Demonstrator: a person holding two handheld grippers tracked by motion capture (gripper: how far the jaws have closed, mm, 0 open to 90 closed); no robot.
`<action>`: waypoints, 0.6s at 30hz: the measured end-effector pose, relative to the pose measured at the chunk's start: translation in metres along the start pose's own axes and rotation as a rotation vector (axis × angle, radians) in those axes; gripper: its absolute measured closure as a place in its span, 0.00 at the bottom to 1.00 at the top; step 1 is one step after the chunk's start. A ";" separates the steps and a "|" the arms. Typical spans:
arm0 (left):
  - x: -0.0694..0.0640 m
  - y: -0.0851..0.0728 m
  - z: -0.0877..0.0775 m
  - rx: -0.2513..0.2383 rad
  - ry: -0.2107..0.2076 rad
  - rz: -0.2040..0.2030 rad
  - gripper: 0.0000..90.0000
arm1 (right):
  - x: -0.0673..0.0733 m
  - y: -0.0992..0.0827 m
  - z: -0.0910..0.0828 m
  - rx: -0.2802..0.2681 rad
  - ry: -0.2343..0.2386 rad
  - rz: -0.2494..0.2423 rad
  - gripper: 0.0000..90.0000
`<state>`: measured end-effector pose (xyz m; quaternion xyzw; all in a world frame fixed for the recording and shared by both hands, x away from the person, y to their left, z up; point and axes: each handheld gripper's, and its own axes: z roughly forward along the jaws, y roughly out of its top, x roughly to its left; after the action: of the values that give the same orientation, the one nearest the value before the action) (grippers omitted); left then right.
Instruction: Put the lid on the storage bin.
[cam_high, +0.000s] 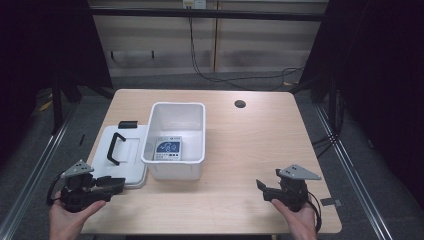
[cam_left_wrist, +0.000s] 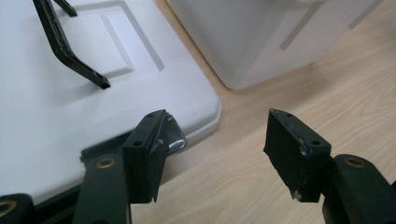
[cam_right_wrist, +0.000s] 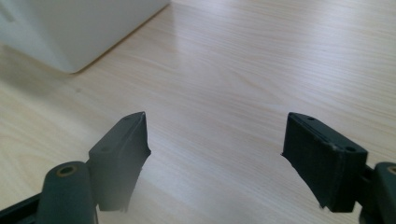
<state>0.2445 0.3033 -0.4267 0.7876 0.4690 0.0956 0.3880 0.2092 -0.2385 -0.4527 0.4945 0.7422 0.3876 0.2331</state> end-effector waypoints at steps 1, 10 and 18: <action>0.000 0.000 -0.001 0.002 -0.003 0.000 0.43 | 0.000 0.000 0.000 -0.001 0.015 -0.008 0.25; 0.005 0.004 -0.009 -0.037 -0.110 -0.117 0.64 | 0.006 0.000 -0.003 -0.013 0.040 -0.001 0.30; 0.000 0.013 -0.014 0.012 -0.042 -0.093 0.52 | 0.008 0.001 -0.004 -0.031 0.053 -0.002 0.27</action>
<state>0.2457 0.3070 -0.4081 0.7693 0.4972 0.0580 0.3970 0.2037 -0.2326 -0.4496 0.4796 0.7426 0.4117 0.2214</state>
